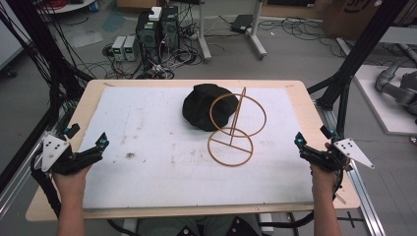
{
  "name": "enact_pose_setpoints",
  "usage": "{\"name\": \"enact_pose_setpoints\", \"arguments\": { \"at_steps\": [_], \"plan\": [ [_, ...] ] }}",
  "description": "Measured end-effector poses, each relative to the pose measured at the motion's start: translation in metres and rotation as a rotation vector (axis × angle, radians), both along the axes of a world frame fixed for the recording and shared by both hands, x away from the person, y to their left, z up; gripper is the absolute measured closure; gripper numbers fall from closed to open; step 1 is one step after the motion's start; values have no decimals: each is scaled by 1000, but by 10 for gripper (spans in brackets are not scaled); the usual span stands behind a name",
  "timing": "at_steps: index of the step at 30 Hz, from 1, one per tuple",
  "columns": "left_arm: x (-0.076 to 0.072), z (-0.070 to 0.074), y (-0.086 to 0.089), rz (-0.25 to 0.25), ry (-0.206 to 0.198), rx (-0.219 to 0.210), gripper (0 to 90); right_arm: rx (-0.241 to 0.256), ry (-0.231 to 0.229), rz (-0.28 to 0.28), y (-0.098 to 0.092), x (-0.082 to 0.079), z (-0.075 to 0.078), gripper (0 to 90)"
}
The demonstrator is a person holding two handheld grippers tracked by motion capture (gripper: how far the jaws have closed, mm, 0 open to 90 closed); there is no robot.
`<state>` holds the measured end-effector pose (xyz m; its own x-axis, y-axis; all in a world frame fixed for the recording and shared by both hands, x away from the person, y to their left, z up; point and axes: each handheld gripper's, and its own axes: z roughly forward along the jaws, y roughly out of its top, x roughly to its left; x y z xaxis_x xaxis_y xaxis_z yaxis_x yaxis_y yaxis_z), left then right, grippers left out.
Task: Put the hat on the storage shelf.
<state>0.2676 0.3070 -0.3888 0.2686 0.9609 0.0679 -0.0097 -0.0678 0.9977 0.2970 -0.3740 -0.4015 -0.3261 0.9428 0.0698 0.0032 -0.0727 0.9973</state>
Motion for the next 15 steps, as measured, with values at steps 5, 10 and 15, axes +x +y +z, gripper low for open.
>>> {"name": "enact_pose_setpoints", "arguments": {
  "at_steps": [5, 10, 15],
  "plan": [
    [-1, 0, 0, 2, 1, 1, 114, -4, -4, 0, 0, 1, 0, 42],
    [-1, 0, 0, 3, 5, 1, 114, -2, 5, 4, 2, 1, 0, 42],
    [0, 2, -2, 2, -1, 0, 114, -7, -1, 3, 1, 1, 0, 42]
  ]
}}
